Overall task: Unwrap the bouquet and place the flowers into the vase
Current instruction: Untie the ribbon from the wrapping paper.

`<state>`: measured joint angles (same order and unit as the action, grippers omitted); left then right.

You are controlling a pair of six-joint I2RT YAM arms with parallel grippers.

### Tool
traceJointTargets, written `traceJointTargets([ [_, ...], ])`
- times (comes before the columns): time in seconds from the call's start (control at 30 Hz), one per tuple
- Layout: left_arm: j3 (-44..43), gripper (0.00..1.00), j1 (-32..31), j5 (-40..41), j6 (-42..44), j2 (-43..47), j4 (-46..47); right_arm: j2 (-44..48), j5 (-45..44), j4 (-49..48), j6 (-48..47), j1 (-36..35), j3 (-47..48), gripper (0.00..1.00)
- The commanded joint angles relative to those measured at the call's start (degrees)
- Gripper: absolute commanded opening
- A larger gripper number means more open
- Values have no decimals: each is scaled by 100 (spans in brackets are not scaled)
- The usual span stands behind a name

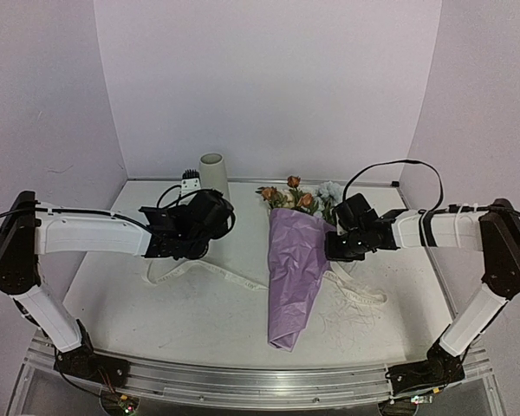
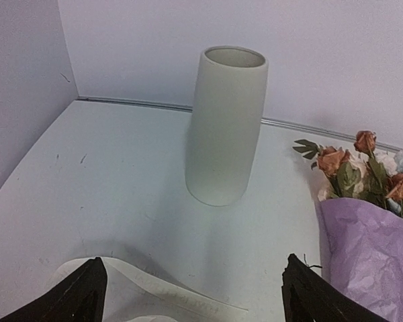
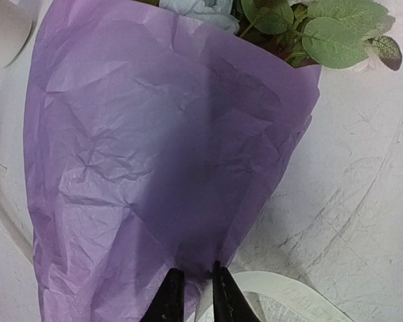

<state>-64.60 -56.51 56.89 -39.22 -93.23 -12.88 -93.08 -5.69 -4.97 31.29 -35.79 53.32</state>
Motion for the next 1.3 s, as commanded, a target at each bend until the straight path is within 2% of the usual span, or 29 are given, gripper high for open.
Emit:
traceJointTargets([
  [0.0, -190, 92, -1, -881, 690, -6, 638, 159, -236, 163, 75, -33, 92, 5],
  [0.1, -40, 91, -1, -1544, 1075, -10, 1127, 499, -616, 243, 53, -33, -7, 0],
  [0.3, -164, 91, -1, -3177, 1501, -249, 1643, 1197, -1796, 732, -173, 177, -57, 0],
  [0.4, -254, 91, -3, -3929, 1569, -467, 1854, 1514, -2448, 1030, -395, 538, -3, 0],
  [0.53, -473, 92, -10, -4903, 1473, -765, 1941, 1985, -2787, 1349, -421, 1536, 116, 1],
  [0.63, -523, 94, -10, -5393, 1334, -996, 2061, 2414, -2890, 1481, -32, 2063, -20, 10],
  [0.67, -557, 94, -10, -5589, 1302, -1059, 2067, 2529, -2822, 1488, 100, 2167, -104, 20],
  [0.7, -572, 94, -11, -5763, 1270, -1092, 2069, 2602, -2705, 1490, 221, 2220, -175, 41],
  [0.73, -562, 94, -15, -5913, 1233, -1112, 2074, 2648, -2524, 1490, 272, 2239, -208, 66],
  [0.77, -540, 96, -18, -5984, 1207, -1133, 2089, 2655, -2285, 1481, 248, 2246, -225, 76],
  [0.8, -530, 98, -20, -6062, 1204, -1176, 2100, 2650, -1827, 1364, 150, 2245, -263, 79],
  [0.9, -584, 99, -18, -6349, 1253, -1272, 2072, 2549, -76, 757, -447, 2245, -491, 75],
  [1.03, -593, 99, -22, -6508, 1144, -1322, 2025, 2131, 2026, 29, -422, 2243, -734, 77],
  [1.27, -621, 90, -129, -6150, 784, -1487, 1797, 1466, 3444, -1259, 199, 2235, -1272, 87],
])
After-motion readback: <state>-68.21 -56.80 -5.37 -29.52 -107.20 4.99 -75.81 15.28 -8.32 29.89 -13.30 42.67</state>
